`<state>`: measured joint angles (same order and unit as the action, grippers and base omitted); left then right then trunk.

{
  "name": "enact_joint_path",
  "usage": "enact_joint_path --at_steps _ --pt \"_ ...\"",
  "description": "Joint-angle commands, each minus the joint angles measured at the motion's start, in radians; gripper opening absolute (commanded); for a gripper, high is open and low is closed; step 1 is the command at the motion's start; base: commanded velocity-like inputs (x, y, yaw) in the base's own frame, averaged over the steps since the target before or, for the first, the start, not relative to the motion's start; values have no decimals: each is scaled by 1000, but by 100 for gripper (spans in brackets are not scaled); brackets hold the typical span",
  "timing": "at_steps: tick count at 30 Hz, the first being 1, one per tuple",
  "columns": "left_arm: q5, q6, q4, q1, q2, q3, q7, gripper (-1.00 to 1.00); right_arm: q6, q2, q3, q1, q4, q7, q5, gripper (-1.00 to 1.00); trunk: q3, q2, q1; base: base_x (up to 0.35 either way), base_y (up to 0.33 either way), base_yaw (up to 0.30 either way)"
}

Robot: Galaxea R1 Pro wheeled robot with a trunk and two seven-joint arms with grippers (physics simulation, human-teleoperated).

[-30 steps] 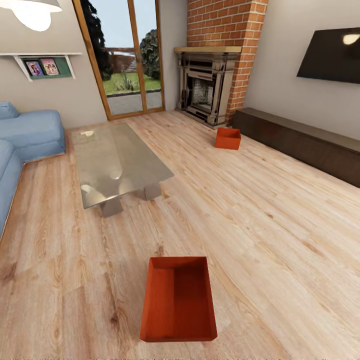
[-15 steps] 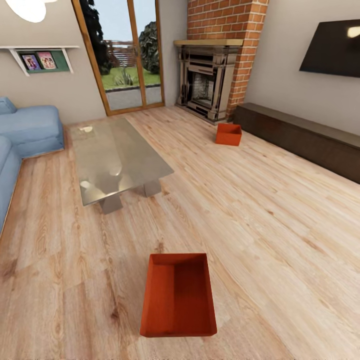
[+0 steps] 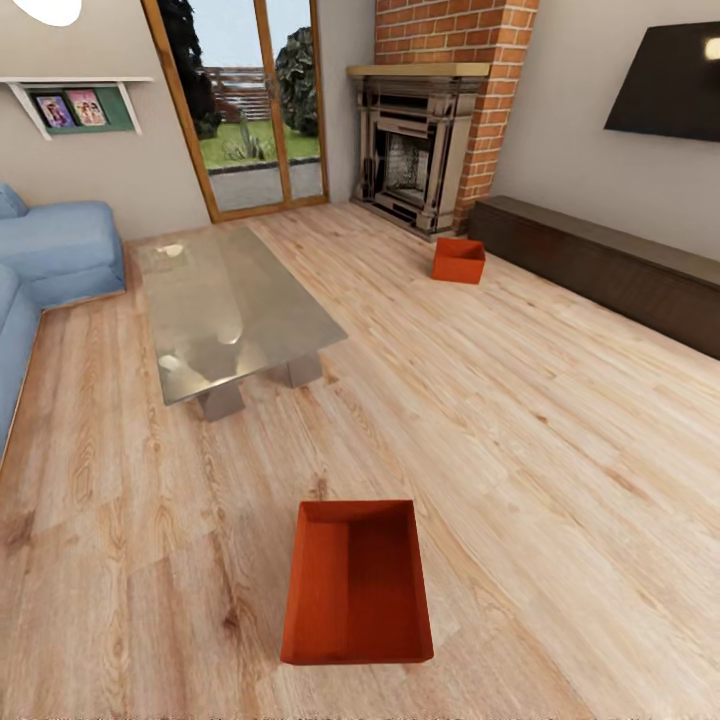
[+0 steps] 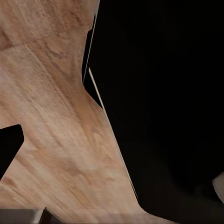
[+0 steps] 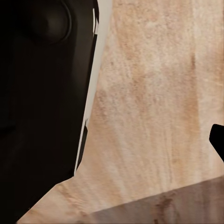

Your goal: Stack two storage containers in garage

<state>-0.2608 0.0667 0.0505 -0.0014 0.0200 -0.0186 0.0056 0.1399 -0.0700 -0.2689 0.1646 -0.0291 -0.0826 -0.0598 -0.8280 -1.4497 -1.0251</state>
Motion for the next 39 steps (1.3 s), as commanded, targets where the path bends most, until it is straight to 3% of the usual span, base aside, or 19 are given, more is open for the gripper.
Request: enact_joint_path --at_steps 1,11,39 --pt "-2 2 0 0 0 -1 1 100 6 0 -8 1 -3 -2 -6 100 -2 0 0 0 0 0" --pt "-10 2 47 0 -7 -5 1 100 7 -1 -9 1 -3 -2 -5 100 -18 0 0 0 0 0" --pt "-16 1 38 0 -4 -11 4 100 7 -1 -9 1 -3 -2 -5 100 -64 0 0 0 0 0"
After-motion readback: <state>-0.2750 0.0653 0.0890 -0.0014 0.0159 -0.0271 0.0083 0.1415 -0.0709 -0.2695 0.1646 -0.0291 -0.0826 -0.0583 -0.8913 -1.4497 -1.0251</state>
